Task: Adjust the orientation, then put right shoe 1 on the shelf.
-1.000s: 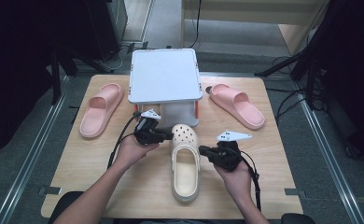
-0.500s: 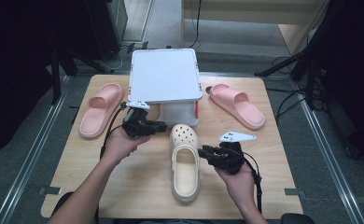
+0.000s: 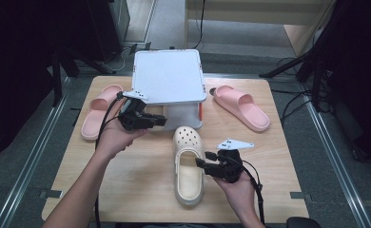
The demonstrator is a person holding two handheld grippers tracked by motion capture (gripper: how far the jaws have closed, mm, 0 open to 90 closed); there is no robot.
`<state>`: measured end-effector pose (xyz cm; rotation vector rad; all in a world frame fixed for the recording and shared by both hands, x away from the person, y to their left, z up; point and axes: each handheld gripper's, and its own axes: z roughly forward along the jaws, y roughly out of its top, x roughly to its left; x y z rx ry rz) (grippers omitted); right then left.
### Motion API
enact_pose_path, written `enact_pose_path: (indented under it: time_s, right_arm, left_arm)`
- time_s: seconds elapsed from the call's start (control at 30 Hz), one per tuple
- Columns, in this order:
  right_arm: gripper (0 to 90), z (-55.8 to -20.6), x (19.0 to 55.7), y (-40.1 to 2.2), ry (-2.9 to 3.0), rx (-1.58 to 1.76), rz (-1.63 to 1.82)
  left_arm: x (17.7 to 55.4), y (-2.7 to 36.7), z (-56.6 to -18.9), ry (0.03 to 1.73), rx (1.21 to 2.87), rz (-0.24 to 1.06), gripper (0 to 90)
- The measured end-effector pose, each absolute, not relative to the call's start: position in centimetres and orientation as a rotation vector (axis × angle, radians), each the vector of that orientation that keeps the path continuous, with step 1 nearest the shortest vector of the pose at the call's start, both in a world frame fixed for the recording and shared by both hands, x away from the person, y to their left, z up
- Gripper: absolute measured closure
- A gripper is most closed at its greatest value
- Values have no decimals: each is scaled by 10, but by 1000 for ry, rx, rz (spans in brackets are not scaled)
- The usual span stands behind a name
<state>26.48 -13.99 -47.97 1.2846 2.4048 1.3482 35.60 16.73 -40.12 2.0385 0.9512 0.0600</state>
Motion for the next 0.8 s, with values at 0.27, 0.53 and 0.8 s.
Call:
enact_pose_path:
  time_s: [0.27, 0.53, 0.8]
  right_arm:
    - [407, -488, 265, -133, 2417, 1315, 1306]
    - [400, -492, 268, -128, 2418, 1311, 1269]
    - [398, -496, 267, -119, 2433, 1292, 1241]
  left_arm:
    - [368, 174, -380, 938, 2032, 64, 786]
    - [386, 182, -371, 979, 2024, 69, 808]
    - [403, 196, -367, 1021, 2000, 118, 860]
